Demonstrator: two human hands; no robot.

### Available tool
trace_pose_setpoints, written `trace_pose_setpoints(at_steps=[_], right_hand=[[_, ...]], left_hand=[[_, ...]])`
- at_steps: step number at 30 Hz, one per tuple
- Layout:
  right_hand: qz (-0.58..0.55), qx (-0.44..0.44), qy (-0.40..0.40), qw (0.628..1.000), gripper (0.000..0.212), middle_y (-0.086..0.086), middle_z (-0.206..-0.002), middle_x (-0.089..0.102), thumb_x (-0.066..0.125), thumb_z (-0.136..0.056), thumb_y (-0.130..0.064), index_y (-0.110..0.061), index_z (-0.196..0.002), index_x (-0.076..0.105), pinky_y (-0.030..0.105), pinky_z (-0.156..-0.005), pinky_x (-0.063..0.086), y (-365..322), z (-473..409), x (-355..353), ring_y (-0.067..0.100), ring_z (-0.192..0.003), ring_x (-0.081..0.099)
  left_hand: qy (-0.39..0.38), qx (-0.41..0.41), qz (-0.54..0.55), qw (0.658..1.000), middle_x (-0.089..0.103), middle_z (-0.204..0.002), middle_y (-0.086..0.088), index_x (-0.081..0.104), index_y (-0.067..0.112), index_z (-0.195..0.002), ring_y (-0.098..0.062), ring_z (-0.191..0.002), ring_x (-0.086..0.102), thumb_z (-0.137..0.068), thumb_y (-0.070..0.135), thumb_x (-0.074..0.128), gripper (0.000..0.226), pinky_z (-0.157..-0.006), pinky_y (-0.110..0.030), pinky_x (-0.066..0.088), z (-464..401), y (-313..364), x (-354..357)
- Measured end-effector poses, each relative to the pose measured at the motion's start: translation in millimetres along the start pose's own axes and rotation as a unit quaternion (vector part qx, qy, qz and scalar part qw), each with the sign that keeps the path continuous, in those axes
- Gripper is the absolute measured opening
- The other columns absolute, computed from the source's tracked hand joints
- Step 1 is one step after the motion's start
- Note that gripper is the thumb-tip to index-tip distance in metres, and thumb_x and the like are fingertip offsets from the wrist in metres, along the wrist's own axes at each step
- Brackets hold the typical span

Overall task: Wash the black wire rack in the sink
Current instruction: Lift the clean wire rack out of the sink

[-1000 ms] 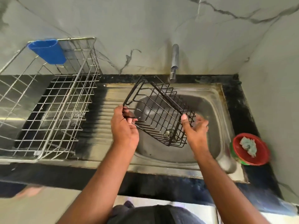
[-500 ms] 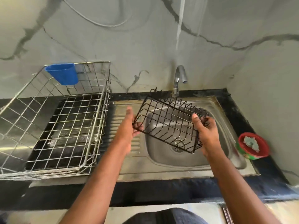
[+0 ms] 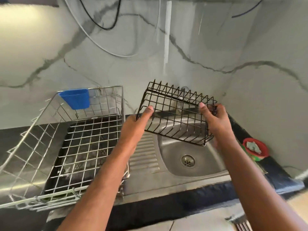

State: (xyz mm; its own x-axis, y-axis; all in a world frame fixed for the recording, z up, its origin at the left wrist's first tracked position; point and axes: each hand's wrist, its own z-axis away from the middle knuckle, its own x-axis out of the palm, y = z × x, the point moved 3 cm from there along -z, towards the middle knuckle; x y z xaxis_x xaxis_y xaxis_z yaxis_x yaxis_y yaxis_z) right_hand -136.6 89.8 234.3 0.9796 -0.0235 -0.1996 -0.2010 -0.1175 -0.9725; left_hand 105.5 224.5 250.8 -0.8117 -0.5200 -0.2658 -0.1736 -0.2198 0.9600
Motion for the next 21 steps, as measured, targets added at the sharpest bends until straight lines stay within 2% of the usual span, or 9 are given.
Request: trace_pose_setpoints(at_steps=[1, 3, 5, 7, 12, 15, 18, 19, 21], right_hand=[[0.014, -0.006, -0.008, 1.0, 0.097, 0.01, -0.144, 0.057, 0.067, -0.073, -0.082, -0.014, -0.141, 0.048, 0.044, -0.112, 0.044, -12, 2, 6, 0.028, -0.133, 0.054], [0.043, -0.029, -0.022, 0.998, 0.084, 0.009, -0.137, 0.06, 0.063, -0.082, -0.076, -0.014, -0.137, 0.049, 0.043, -0.109, 0.045, -33, 4, 18, 0.029, -0.126, 0.058], [0.067, -0.063, -0.04, 0.995, 0.071, -0.002, -0.123, 0.064, 0.059, -0.084, -0.076, -0.019, -0.127, 0.052, 0.042, -0.101, 0.05, -54, 9, 34, 0.023, -0.111, 0.064], [0.089, -0.089, -0.056, 0.99, 0.068, -0.008, -0.121, 0.058, 0.056, -0.089, -0.073, -0.019, -0.13, 0.05, 0.037, -0.099, 0.046, -72, 12, 48, 0.016, -0.109, 0.058], [0.136, -0.143, -0.112, 0.974, 0.07, 0.014, -0.134, 0.06, 0.039, -0.094, -0.075, -0.019, -0.136, 0.043, 0.043, -0.105, 0.043, -106, 19, 107, 0.033, -0.124, 0.057], [0.133, -0.149, -0.151, 0.968, 0.079, 0.013, -0.133, 0.063, 0.037, -0.087, -0.084, -0.027, -0.142, 0.038, 0.049, -0.106, 0.048, -120, 28, 148, 0.033, -0.12, 0.062], [0.122, -0.161, -0.188, 0.961, 0.09, 0.017, -0.127, 0.066, 0.042, -0.074, -0.092, -0.031, -0.141, 0.035, 0.055, -0.096, 0.054, -126, 34, 193, 0.036, -0.112, 0.067], [0.121, -0.161, -0.2, 0.959, 0.091, 0.02, -0.123, 0.067, 0.044, -0.073, -0.093, -0.031, -0.14, 0.035, 0.056, -0.095, 0.055, -126, 34, 208, 0.037, -0.112, 0.066], [0.124, -0.143, -0.22, 0.957, 0.092, 0.023, -0.121, 0.066, 0.045, -0.072, -0.093, -0.031, -0.139, 0.034, 0.056, -0.094, 0.056, -126, 38, 236, 0.04, -0.112, 0.065]], left_hand=[[0.0, 0.007, 0.005, 1.0, 0.066, -0.115, -0.006, 0.063, 0.013, -0.114, -0.015, -0.101, 0.059, -0.067, 0.091, 0.051, 0.092, -0.069, -0.027, 0.037, -3, 3, -11], [0.017, 0.031, 0.006, 0.999, 0.068, -0.112, -0.014, 0.065, 0.009, -0.11, -0.015, -0.093, 0.058, -0.073, 0.087, 0.053, 0.087, -0.062, -0.025, 0.033, -6, 10, -32], [0.04, 0.053, 0.008, 0.998, 0.069, -0.106, -0.016, 0.065, 0.0, -0.111, -0.018, -0.088, 0.056, -0.074, 0.086, 0.052, 0.094, -0.063, -0.026, 0.034, -9, 15, -58], [0.047, 0.056, -0.003, 0.997, 0.066, -0.1, -0.01, 0.064, -0.002, -0.114, -0.02, -0.086, 0.055, -0.073, 0.089, 0.049, 0.101, -0.064, -0.026, 0.034, -10, 21, -78], [0.109, 0.048, -0.013, 0.993, 0.07, -0.101, -0.009, 0.066, 0.001, -0.105, -0.011, -0.086, 0.06, -0.082, 0.083, 0.045, 0.088, -0.065, -0.026, 0.036, -7, 22, -137], [0.148, 0.031, 0.001, 0.988, 0.071, -0.103, -0.017, 0.068, 0.006, -0.102, -0.029, -0.093, 0.065, -0.084, 0.083, 0.042, 0.083, -0.076, -0.034, 0.042, -10, 12, -174], [0.187, 0.022, 0.012, 0.982, 0.064, -0.09, -0.005, 0.066, 0.002, -0.094, -0.022, -0.085, 0.059, -0.086, 0.08, 0.044, 0.081, -0.082, -0.038, 0.046, -12, 1, -211], [0.19, 0.016, 0.022, 0.981, 0.063, -0.093, -0.002, 0.067, -0.001, -0.1, -0.02, -0.088, 0.059, -0.087, 0.078, 0.047, 0.082, -0.09, -0.042, 0.048, -14, -3, -223], [0.181, 0.003, 0.043, 0.982, 0.067, -0.112, -0.007, 0.068, 0.005, -0.116, -0.025, -0.107, 0.061, -0.087, 0.074, 0.05, 0.076, -0.105, -0.052, 0.045, -17, -13, -241]])
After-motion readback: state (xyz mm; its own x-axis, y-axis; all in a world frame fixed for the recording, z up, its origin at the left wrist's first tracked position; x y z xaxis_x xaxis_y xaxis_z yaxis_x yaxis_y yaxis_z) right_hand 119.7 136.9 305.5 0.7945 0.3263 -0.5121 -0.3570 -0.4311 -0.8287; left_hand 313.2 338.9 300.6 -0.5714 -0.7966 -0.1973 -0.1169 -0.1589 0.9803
